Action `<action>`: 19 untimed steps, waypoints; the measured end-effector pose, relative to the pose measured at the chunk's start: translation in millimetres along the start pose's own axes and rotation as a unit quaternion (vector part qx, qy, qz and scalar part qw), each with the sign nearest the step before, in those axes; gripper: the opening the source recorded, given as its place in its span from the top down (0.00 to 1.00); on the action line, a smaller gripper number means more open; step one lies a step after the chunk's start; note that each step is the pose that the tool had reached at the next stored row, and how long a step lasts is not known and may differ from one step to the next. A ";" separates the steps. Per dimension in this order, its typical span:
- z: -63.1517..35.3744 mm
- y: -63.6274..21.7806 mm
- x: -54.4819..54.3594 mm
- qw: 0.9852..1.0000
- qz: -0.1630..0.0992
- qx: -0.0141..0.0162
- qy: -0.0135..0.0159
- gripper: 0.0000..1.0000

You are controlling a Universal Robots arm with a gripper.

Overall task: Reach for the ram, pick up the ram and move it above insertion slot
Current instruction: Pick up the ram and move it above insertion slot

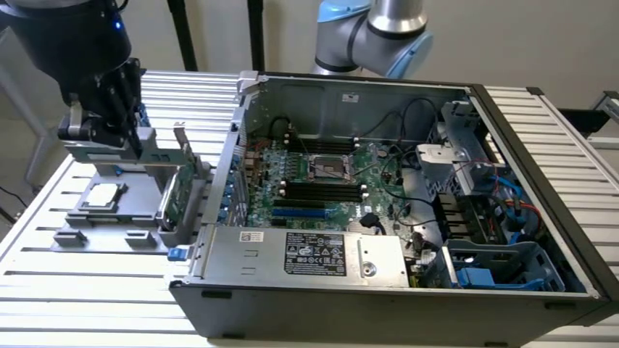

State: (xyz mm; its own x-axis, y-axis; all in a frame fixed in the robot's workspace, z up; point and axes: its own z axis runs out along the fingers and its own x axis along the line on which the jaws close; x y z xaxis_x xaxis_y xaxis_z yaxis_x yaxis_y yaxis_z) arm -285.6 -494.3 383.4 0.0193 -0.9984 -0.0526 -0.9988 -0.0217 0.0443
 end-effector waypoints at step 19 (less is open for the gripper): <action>-22.7 -85.3 0.5 0.999 -0.002 0.001 -0.036 0.87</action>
State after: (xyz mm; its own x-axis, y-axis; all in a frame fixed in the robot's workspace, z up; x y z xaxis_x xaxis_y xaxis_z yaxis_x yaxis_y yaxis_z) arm -199.3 -494.1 402.2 0.0194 -0.9921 -0.1242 -0.9988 -0.0248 0.0428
